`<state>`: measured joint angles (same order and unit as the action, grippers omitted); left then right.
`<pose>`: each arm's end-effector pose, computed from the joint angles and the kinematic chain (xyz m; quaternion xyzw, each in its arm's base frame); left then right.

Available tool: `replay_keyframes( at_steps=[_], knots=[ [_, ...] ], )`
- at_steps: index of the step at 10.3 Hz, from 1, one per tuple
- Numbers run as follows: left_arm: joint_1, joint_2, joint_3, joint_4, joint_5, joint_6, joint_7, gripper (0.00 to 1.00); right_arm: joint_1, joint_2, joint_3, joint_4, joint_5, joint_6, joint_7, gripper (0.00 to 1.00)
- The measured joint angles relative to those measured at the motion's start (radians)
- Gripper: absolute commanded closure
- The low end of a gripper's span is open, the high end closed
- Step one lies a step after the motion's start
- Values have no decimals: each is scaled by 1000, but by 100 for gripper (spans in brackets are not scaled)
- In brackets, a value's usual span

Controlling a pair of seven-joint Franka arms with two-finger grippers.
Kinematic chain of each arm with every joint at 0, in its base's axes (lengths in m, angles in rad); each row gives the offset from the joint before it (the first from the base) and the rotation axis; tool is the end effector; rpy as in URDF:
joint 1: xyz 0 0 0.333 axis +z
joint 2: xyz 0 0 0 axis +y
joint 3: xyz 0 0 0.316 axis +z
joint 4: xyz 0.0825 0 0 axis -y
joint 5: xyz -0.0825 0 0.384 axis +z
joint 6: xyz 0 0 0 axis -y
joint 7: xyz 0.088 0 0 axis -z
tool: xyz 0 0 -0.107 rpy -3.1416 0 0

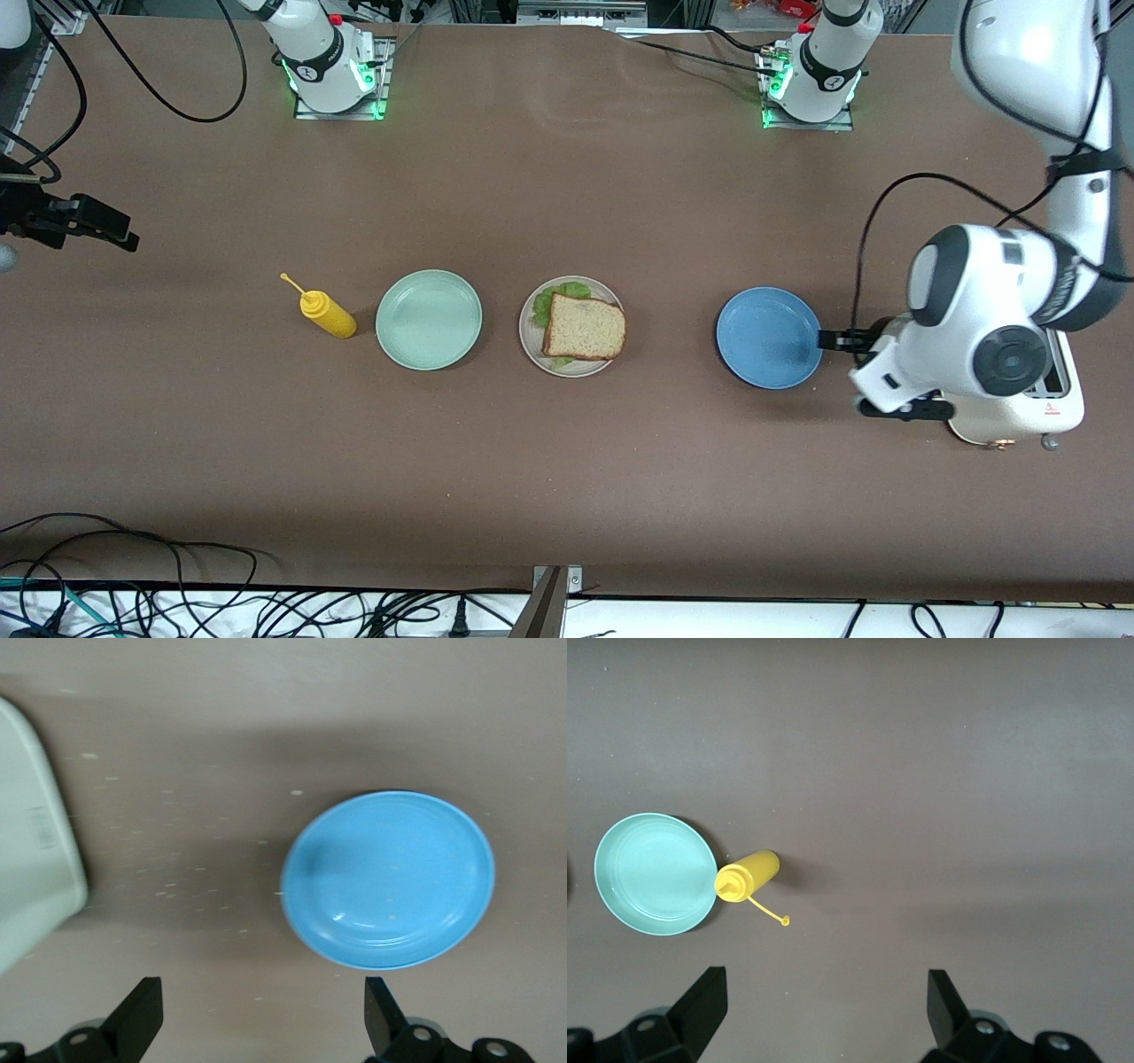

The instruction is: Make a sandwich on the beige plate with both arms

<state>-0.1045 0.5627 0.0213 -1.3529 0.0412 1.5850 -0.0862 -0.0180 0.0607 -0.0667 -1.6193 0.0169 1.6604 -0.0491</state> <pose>0.6740 -0.0545 0.3745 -0.9860 0.0029 0.1616 0.0400 0.5762 -0.0462 0.5749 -0.9998 0.0186 0.0093 0.0070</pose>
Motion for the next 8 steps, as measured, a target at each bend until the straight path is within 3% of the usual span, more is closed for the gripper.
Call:
replay_keyframes(
  at_steps=[8],
  knots=[
    [23,-217,-3,-14,20,-161,34,0,-3,-1,-4,42,0,-71,0,0]
  ],
)
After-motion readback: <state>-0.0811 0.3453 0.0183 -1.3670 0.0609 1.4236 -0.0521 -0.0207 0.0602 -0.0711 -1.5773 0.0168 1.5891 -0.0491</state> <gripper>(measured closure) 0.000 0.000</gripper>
